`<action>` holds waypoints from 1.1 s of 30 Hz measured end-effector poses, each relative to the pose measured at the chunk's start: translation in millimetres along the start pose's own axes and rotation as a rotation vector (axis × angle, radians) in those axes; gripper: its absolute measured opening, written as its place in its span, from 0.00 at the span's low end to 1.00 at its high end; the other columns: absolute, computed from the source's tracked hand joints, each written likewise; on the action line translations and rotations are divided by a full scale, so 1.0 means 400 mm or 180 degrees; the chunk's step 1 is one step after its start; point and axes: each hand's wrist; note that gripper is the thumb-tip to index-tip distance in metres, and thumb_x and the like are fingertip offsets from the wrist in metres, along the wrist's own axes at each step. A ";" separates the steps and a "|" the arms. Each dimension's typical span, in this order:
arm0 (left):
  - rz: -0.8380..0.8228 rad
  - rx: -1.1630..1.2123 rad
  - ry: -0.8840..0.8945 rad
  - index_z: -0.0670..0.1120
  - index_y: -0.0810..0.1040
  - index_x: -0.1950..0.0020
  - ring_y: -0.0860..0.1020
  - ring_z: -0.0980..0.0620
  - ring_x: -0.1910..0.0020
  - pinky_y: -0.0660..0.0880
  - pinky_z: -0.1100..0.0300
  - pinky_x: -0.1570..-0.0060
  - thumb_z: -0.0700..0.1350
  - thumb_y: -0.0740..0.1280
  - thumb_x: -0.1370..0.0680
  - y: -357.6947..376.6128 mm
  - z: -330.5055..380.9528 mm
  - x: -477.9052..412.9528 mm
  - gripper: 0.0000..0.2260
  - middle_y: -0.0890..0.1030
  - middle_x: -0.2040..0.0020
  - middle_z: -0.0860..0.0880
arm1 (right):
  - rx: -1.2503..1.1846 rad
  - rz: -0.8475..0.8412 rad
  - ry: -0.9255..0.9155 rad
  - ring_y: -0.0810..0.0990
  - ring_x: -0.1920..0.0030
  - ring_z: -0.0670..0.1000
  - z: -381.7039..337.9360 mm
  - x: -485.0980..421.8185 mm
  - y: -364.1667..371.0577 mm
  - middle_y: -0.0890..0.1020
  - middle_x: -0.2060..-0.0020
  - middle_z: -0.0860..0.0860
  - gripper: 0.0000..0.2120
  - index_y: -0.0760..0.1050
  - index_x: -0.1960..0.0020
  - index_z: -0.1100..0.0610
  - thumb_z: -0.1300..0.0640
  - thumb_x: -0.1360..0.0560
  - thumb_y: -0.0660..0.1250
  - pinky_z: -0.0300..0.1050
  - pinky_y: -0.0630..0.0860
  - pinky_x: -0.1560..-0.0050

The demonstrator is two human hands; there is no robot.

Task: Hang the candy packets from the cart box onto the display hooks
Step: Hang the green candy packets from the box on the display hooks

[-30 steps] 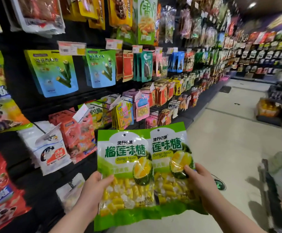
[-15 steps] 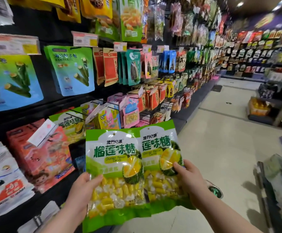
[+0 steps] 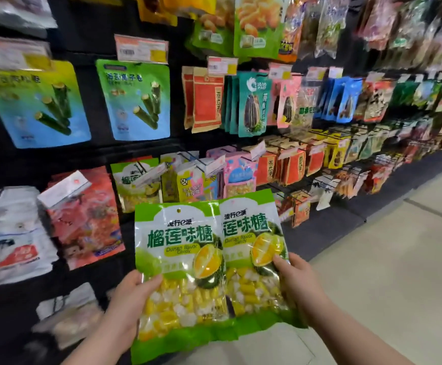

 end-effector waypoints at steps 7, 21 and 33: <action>0.0575 0.0213 -0.0212 0.39 0.77 0.49 0.80 0.32 0.47 0.73 0.30 0.44 0.50 0.76 0.37 -0.024 -0.021 0.031 0.23 0.81 0.47 0.33 | 0.0136 -0.0687 0.0096 0.84 0.54 0.60 0.025 -0.128 0.051 0.86 0.58 0.57 0.07 0.81 0.56 0.55 0.57 0.23 0.65 0.61 0.80 0.48; 0.1185 0.0382 -0.0163 0.34 0.73 0.48 0.79 0.39 0.53 0.74 0.37 0.44 0.46 0.75 0.32 -0.161 0.019 -0.050 0.21 0.80 0.52 0.35 | 0.0259 -0.1350 0.0160 0.83 0.50 0.63 0.058 -0.322 0.327 0.84 0.53 0.60 0.06 0.80 0.52 0.56 0.56 0.22 0.65 0.65 0.77 0.45; 0.1458 0.0330 -0.0142 0.35 0.74 0.48 0.79 0.41 0.56 0.77 0.42 0.52 0.37 0.67 0.23 -0.225 0.012 -0.140 0.07 0.79 0.54 0.36 | 0.0092 -0.1510 0.0210 0.83 0.50 0.60 0.063 -0.408 0.471 0.84 0.52 0.57 0.07 0.79 0.52 0.53 0.55 0.21 0.63 0.63 0.77 0.44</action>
Point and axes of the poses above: each hand's wrist, its own x-axis away from the middle knuckle, its own y-axis out of the palm, z = x × y
